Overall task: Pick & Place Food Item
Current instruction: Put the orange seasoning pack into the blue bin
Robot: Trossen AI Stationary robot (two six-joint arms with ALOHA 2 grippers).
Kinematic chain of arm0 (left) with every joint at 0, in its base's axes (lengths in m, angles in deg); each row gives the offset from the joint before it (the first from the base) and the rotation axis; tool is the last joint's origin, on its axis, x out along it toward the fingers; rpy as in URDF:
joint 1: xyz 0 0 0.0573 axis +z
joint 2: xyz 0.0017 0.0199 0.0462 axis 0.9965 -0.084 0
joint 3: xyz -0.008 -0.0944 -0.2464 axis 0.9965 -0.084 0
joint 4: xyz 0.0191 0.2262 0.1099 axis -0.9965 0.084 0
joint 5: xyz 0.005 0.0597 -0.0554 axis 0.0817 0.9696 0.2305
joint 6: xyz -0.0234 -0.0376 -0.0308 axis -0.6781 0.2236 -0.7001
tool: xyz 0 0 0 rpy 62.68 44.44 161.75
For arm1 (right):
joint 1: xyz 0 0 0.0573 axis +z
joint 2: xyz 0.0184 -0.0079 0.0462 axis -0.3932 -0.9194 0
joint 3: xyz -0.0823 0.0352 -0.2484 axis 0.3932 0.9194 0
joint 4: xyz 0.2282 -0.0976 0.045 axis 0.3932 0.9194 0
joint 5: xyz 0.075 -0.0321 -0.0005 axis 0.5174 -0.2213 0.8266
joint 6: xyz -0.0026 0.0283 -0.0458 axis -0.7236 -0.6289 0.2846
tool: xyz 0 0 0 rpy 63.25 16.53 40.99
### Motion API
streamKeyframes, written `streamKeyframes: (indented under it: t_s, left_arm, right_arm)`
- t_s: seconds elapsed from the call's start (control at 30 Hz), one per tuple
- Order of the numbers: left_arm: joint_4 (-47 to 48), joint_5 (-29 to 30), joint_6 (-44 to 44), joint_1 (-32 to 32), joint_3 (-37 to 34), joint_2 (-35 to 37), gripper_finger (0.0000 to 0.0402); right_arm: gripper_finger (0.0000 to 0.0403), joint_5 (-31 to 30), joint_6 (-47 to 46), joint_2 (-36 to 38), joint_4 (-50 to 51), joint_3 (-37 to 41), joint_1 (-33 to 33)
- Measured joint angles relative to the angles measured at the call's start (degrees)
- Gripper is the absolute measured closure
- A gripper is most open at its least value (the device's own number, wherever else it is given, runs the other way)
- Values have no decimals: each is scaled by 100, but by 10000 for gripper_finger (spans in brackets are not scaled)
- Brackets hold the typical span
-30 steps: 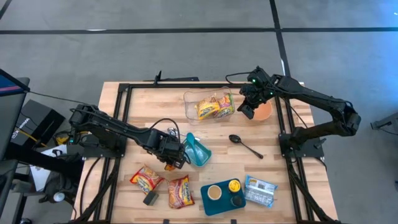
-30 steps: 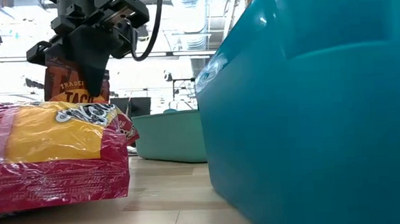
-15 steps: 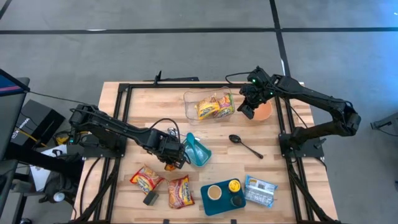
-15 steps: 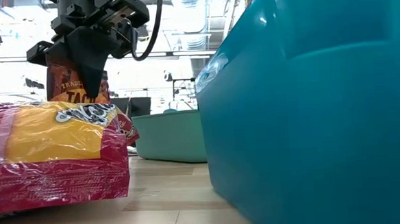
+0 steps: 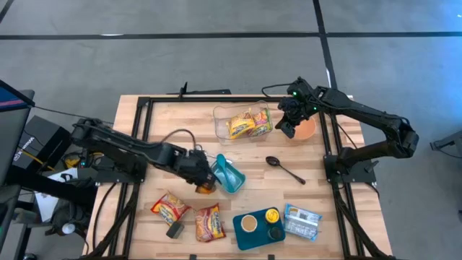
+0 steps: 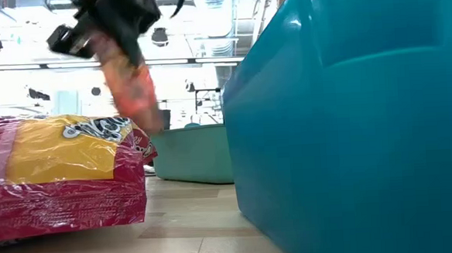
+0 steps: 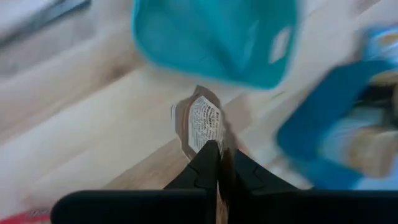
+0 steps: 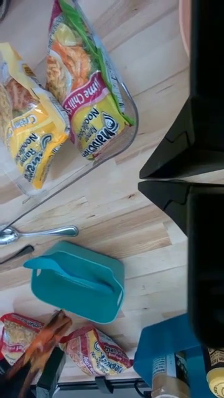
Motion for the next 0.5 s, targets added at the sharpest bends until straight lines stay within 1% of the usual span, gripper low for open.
streamKeyframes:
  t_s: [0.17,0.3,0.4,0.5]
  left_arm:
    - [-702,1046,130,-10,0,762,401]
    - [-1697,1812,793,-13,0,1328,401]
    - [-2606,2078,1541,-13,0,1600,401]
    - [-3533,2119,2355,-13,2,1744,401]
  right_arm:
    - [392,0,0,0,-59,0,0]
    - [392,0,0,0,-79,0,0]
    - [392,0,0,0,-90,0,0]
    - [392,1,45,0,-88,0,0]
